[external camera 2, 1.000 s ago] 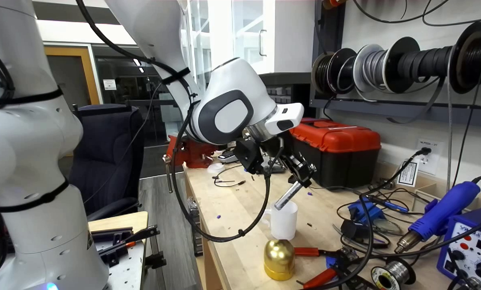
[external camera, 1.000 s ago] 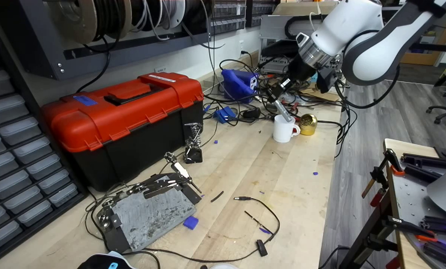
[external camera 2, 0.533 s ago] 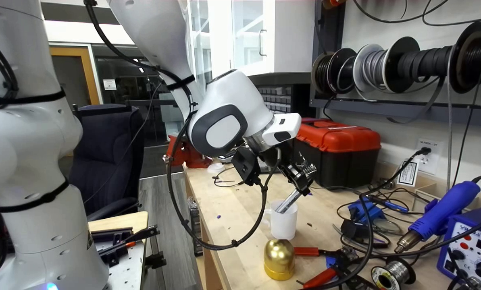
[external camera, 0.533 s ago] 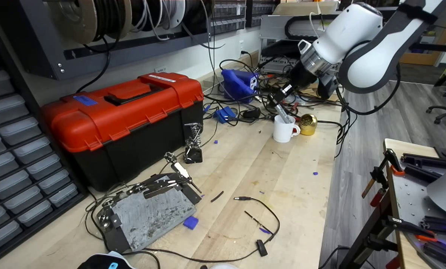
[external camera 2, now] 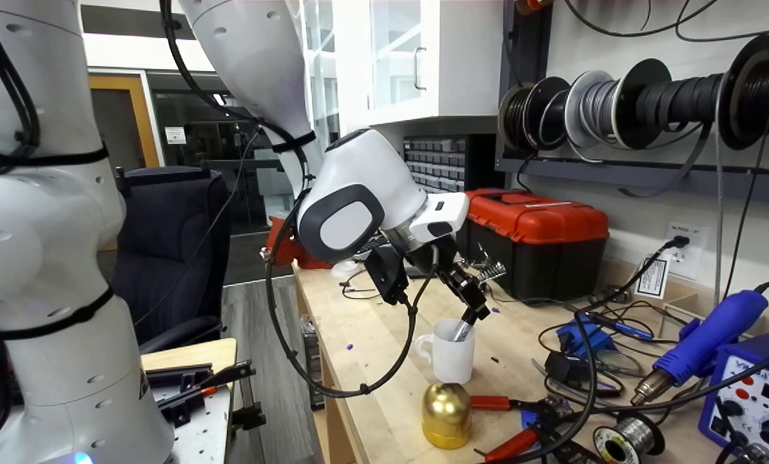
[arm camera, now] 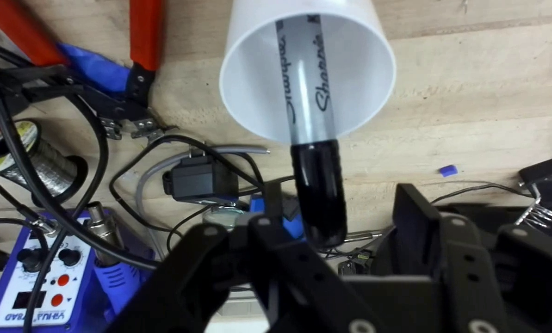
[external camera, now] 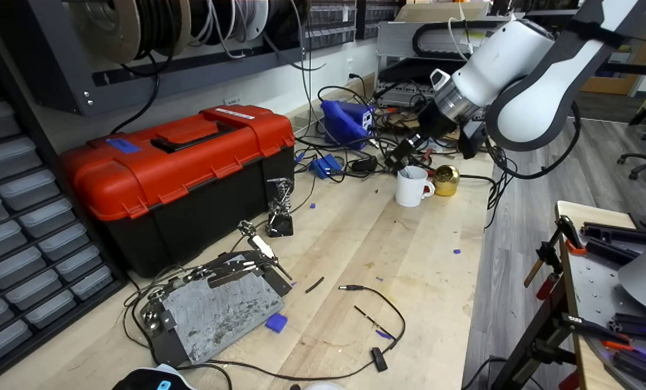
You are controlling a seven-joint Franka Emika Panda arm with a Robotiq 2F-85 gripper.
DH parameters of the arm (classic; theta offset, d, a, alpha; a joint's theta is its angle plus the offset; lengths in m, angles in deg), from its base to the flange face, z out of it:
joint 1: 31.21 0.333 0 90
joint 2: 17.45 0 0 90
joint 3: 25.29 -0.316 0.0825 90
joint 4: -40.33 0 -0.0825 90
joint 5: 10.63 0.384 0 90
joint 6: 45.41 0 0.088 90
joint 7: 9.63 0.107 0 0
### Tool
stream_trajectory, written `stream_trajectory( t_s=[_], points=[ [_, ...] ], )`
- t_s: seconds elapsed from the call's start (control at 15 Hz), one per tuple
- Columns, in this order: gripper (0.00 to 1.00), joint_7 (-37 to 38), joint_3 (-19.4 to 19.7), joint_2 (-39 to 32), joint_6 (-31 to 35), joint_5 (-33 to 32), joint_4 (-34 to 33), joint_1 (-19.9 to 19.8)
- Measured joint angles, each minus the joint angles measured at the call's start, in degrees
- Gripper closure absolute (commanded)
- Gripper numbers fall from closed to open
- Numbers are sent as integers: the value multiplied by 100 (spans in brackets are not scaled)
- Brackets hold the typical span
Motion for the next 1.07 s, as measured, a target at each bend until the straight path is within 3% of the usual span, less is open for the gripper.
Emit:
stream_trajectory(
  t_s=[0.07, 0.67, 1.07],
  points=[
    [1, -80, 4, 33, 0, 152, 0, 67],
    [0, -1307, 64, 243, -6, 1888, 13, 544],
    [0, -1330, 52, 197, -7, 1906, 5, 548]
  ],
)
